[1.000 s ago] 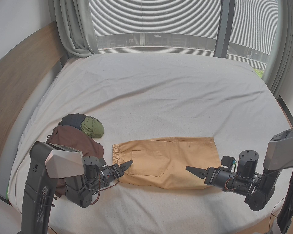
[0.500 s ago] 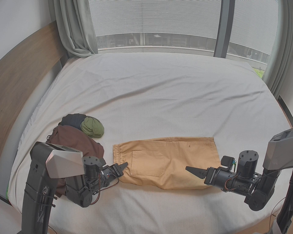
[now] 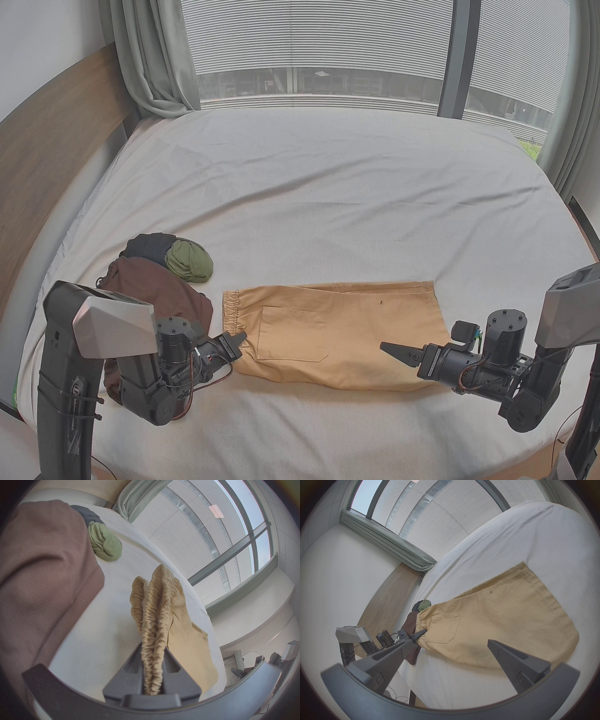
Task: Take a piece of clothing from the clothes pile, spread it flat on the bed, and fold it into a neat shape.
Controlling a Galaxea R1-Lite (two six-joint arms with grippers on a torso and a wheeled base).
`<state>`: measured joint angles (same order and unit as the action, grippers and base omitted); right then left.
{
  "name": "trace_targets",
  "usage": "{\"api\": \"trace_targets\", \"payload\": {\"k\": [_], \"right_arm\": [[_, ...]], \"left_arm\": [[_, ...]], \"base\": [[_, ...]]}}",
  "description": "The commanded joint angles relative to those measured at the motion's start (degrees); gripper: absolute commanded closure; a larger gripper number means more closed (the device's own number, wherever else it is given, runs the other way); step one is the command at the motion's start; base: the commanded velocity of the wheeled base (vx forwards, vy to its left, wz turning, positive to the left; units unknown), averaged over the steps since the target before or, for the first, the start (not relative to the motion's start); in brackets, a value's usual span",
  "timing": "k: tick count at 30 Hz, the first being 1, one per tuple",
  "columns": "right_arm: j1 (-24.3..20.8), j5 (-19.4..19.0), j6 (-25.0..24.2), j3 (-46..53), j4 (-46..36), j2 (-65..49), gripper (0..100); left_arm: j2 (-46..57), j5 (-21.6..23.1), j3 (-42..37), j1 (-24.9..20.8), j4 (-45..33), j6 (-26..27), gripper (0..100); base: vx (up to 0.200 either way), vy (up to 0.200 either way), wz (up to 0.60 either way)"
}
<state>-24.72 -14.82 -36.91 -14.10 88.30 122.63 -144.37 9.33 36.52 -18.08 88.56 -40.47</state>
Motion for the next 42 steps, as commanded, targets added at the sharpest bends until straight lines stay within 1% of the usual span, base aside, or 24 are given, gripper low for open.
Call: {"api": "trace_targets", "payload": {"k": [1, 3, 6, 7, 8, 11, 15, 21, 27, 30, 36, 42], "right_arm": [[0.03, -0.03, 0.00, -0.05, 0.03, 0.51, 0], [0.03, -0.03, 0.00, -0.05, 0.03, 1.12, 0], [0.03, -0.03, 0.00, -0.31, 0.03, 1.92, 0], [0.03, -0.03, 0.00, -0.40, 0.03, 2.09, 0], [0.03, -0.03, 0.00, -0.49, 0.03, 2.36, 0], [0.03, -0.03, 0.00, -0.49, 0.03, 2.71, 0], [-0.24, 0.06, 0.00, -0.49, 0.03, 2.79, 0], [-0.33, 0.06, 0.00, -0.49, 0.03, 2.97, 0], [-0.59, 0.06, 0.00, -0.49, 0.03, 3.15, 0], [-0.68, 0.06, 0.00, -0.49, 0.03, 3.15, 0], [-0.68, 0.15, 0.00, -0.49, 0.03, 3.15, 0], [-0.15, 0.06, 0.00, -0.49, 0.03, 3.06, 0]], "left_arm": [[3.05, -0.01, -1.45, 1.20, 0.03, 0.13, 100], [5.07, 1.05, -4.09, 2.96, -0.06, 0.92, 100], [6.38, 4.47, -6.55, 5.07, -0.41, 4.26, 100], [6.47, 4.82, -7.08, 5.60, -0.50, 5.23, 100], [6.82, 5.09, -7.96, 6.48, -0.50, 6.72, 100], [7.26, 5.26, -9.28, 7.88, -0.41, 8.74, 100], [8.85, 5.53, -10.86, 10.17, -0.50, 9.54, 100], [11.04, 5.62, -12.88, 11.93, -1.11, 10.85, 100], [11.92, 5.70, -13.41, 10.43, -1.11, 11.38, 100], [13.50, 5.62, -13.41, 8.59, -1.82, 11.29, 100], [18.60, 5.53, -11.74, 4.98, -8.14, 11.29, 100], [22.73, 5.53, -7.96, 1.38, -13.59, 11.21, 100]], "base": [[0.000, 0.000, 0.00], [0.000, 0.000, 0.00], [0.000, 0.000, 0.00], [0.000, 0.000, 0.00], [0.000, 0.000, 0.00], [0.000, 0.000, 0.00], [0.000, 0.000, 0.00], [0.000, 0.000, 0.00], [0.000, 0.000, 0.00], [0.000, 0.000, 0.00], [0.000, 0.000, 0.00], [0.000, 0.000, 0.00]]}}
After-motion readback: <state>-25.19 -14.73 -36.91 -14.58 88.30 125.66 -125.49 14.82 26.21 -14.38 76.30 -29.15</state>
